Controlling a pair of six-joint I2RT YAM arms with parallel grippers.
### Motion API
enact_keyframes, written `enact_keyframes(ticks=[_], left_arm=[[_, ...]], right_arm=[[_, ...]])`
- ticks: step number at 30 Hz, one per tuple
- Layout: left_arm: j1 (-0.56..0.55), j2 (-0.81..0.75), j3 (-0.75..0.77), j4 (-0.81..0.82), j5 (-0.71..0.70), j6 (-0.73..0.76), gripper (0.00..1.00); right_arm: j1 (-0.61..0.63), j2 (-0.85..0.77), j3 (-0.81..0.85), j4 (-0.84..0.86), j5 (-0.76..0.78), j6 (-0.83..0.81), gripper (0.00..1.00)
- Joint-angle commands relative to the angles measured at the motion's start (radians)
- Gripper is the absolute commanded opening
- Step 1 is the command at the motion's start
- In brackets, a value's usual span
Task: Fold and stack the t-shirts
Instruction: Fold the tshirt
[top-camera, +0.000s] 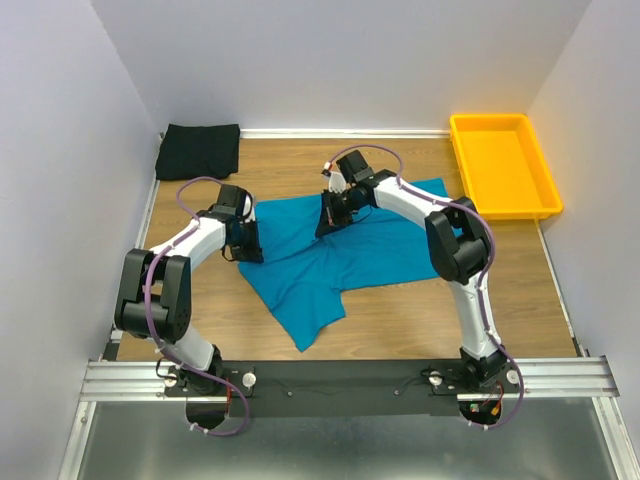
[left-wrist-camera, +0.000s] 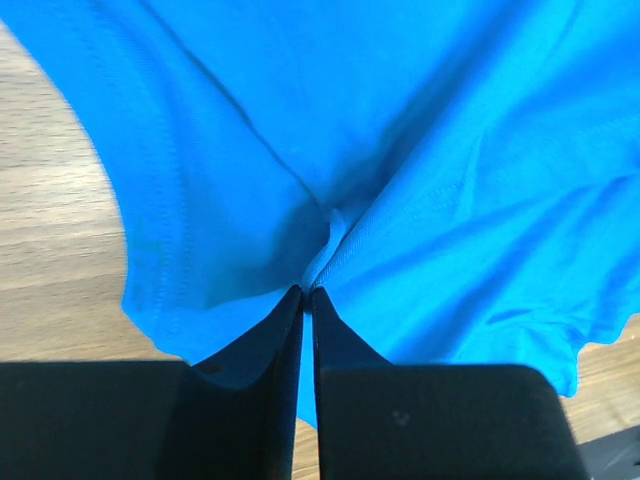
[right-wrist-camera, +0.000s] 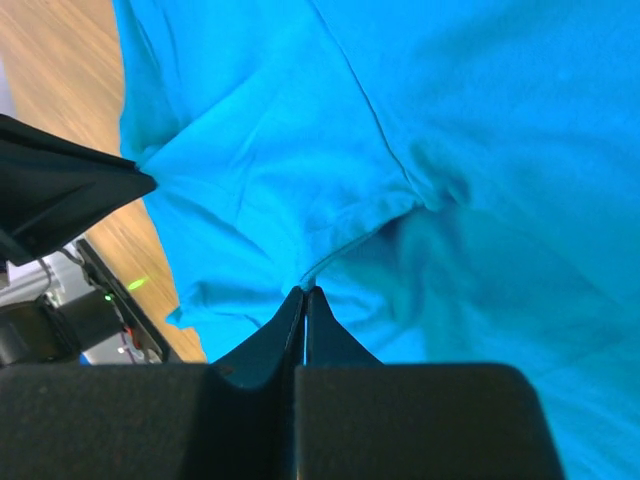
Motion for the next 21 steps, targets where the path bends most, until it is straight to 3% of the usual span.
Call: enact_keyframes(ticks=[1,18,21], left_arm=[[0.016,-0.003,0.035,-0.012,-0.051,0.01,0.15],[0.016,-0.006,-0.014,-0.02,-0.01,0.021,0.17],[0.018,-0.002,-0.012,-0.014,-0.016,0.016,0.23]], right_arm=[[0.01,0.04,0.038,-0.026,-0.029,0.033,0.08],[0.01,-0.002,-0.082,-0.06,0.028,0.042,0.07],[0.006,-0.005,-0.074,-0.066,0.051,0.028,0.09]])
